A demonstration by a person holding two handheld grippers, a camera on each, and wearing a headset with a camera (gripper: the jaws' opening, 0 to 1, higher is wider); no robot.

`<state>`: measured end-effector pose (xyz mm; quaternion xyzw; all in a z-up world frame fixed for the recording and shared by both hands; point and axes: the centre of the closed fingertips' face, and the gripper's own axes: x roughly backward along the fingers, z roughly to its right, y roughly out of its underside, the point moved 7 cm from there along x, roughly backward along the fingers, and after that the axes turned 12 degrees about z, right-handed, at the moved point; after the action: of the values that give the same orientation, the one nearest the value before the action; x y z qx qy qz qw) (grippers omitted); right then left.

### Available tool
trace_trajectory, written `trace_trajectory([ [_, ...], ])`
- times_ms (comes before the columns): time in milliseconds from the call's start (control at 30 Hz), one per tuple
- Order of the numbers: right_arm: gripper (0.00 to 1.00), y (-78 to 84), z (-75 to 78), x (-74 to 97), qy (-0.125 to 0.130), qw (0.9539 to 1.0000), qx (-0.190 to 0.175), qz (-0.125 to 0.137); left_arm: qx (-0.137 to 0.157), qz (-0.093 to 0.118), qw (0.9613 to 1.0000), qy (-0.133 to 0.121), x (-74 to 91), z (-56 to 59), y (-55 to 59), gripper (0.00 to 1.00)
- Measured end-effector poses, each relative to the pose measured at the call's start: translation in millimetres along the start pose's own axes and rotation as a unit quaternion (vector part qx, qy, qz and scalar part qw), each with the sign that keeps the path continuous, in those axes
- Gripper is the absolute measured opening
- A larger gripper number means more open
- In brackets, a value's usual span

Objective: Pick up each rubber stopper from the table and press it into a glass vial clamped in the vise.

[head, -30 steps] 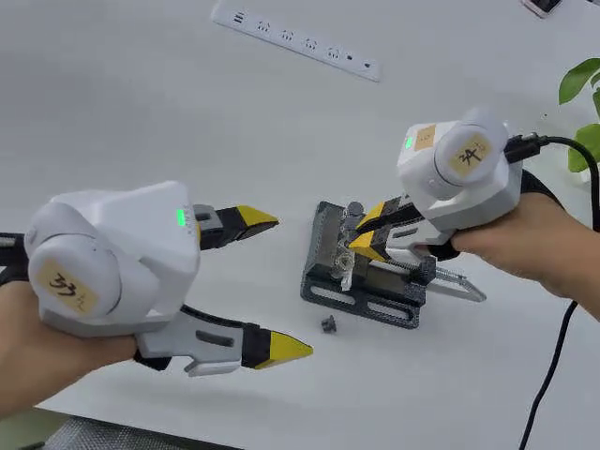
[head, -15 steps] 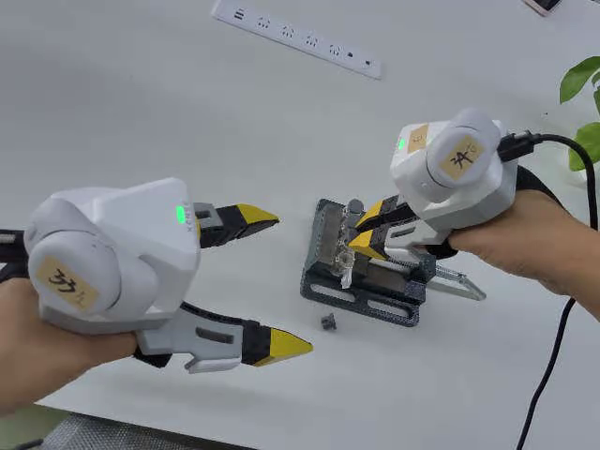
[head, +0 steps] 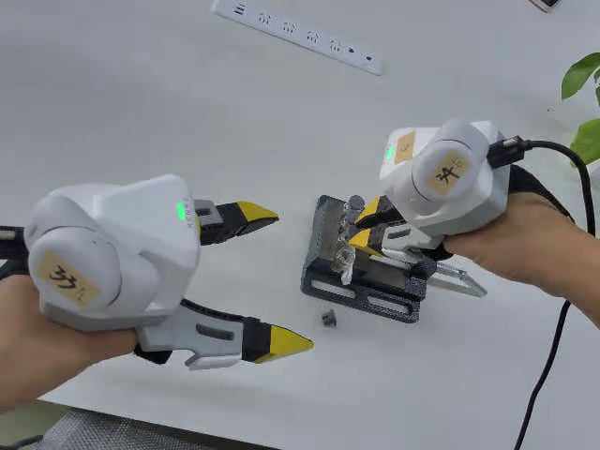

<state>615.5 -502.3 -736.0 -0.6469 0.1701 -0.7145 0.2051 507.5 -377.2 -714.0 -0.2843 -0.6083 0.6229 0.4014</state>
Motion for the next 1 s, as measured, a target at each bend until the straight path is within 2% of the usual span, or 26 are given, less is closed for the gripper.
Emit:
trace_trajectory([
  [333, 0.05, -1.6, 1.3, -1.3, 0.003, 0.9998, 0.008, -0.016, 0.000, 0.000, 1.0000, 0.000, -1.7, 0.8, -0.3, 0.70],
  [533, 0.06, -0.5, 1.4, 1.0, 0.001, 1.0000, 0.003, -0.006, -0.002, -0.002, 1.0000, 0.004, -3.5, 1.9, -1.5, 0.70],
  [800, 0.07, 1.6, -0.2, 2.3, 0.003, 0.9994, -0.029, 0.017, -0.002, -0.002, 1.0000, 0.003, -2.4, 1.7, -2.7, 0.70],
  [1000, 0.09, 1.5, 0.2, 3.4, 0.005, 0.9989, -0.039, 0.024, -0.001, -0.002, 1.0000, 0.003, -3.1, 2.0, -2.3, 0.70],
])
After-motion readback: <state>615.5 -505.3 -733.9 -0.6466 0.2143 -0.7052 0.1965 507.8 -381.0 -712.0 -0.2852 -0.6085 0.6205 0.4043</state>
